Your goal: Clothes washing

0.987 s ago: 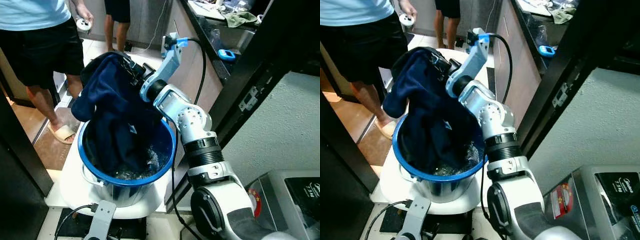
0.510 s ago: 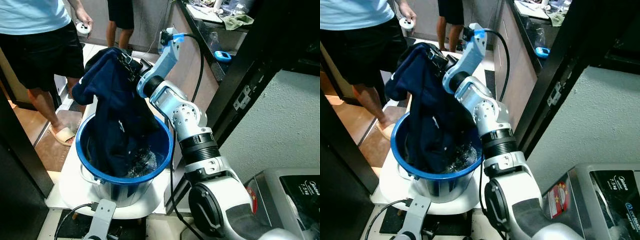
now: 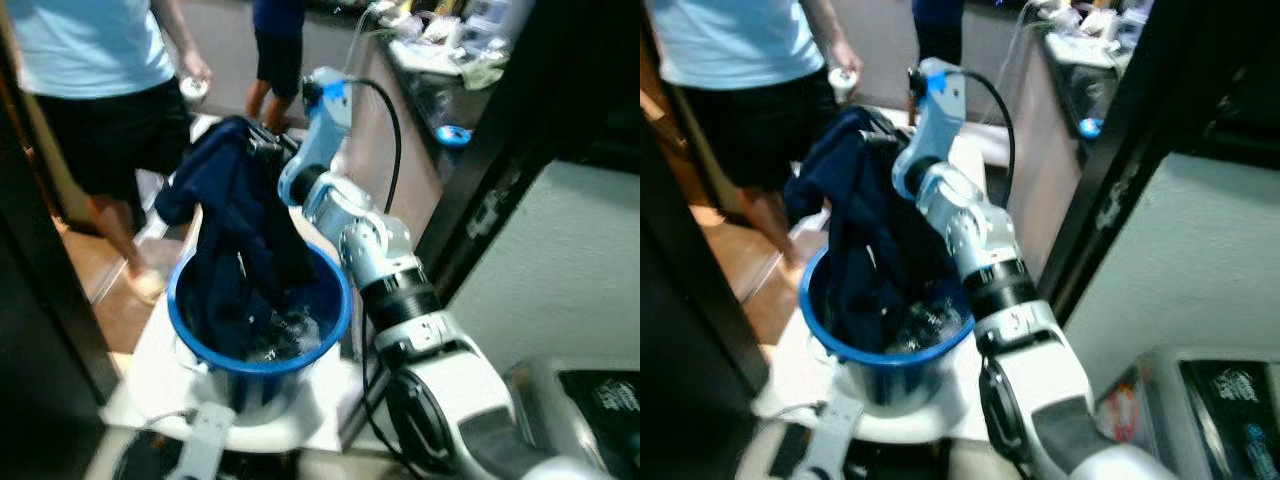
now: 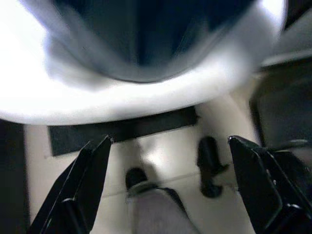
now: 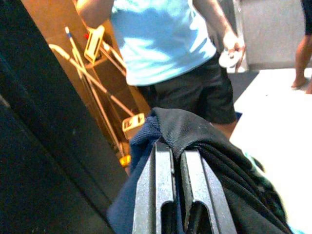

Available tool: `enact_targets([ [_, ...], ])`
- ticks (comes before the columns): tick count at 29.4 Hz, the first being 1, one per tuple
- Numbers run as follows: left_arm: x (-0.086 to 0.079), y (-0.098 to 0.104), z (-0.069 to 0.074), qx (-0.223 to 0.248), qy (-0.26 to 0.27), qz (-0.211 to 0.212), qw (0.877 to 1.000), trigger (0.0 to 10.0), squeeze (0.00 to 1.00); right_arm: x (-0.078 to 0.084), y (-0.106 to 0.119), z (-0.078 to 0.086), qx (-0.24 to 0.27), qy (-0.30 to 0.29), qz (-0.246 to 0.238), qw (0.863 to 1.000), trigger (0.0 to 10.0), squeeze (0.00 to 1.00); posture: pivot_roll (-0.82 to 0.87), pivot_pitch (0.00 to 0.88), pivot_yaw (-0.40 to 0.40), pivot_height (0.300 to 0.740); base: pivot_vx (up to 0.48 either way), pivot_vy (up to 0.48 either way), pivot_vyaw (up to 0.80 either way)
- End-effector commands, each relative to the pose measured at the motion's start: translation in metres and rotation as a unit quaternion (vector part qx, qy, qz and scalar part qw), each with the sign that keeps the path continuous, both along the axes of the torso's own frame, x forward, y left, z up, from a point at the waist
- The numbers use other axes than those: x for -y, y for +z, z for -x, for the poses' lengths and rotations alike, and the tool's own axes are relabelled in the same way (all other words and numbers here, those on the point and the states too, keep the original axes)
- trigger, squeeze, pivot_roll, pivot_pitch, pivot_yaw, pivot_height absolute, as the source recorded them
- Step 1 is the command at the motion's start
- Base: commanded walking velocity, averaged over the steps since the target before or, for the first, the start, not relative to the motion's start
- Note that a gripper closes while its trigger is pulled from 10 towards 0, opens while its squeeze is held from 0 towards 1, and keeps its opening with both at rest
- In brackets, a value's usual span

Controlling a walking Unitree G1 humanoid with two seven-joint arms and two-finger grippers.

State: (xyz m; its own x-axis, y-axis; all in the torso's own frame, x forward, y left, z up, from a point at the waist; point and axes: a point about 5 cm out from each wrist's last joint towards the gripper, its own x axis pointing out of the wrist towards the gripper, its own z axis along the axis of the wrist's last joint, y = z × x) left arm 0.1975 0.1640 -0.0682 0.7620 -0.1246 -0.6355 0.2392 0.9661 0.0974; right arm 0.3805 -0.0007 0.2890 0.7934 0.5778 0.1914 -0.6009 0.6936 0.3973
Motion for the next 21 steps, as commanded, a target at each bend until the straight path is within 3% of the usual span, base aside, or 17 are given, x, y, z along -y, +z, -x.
enact_targets([
  [1, 0.002, -0.003, 0.005, -0.013, -0.004, -0.001, 1.0, 10.0, 0.0, 0.008, 0.017, -0.002, 0.033, -0.018, -0.02, 0.999, 0.0, 0.0, 0.22, 0.0, -0.138, 0.74, 0.0, 0.0, 0.0],
  [12, -0.001, -0.004, 0.006, -0.017, -0.002, -0.005, 1.0, 10.0, 0.0, 0.014, 0.013, -0.006, 0.038, -0.042, -0.003, 0.998, 0.0, 0.0, 0.22, 0.0, -0.135, 0.74, 0.0, 0.0, 0.0],
  [21, 0.0, -0.005, 0.007, -0.02, 0.0, -0.009, 1.0, 10.0, 0.0, 0.019, 0.023, -0.01, 0.049, -0.052, -0.008, 0.997, 0.0, 0.0, 0.22, 0.0, -0.135, 0.74, 0.0, 0.0, 0.0],
])
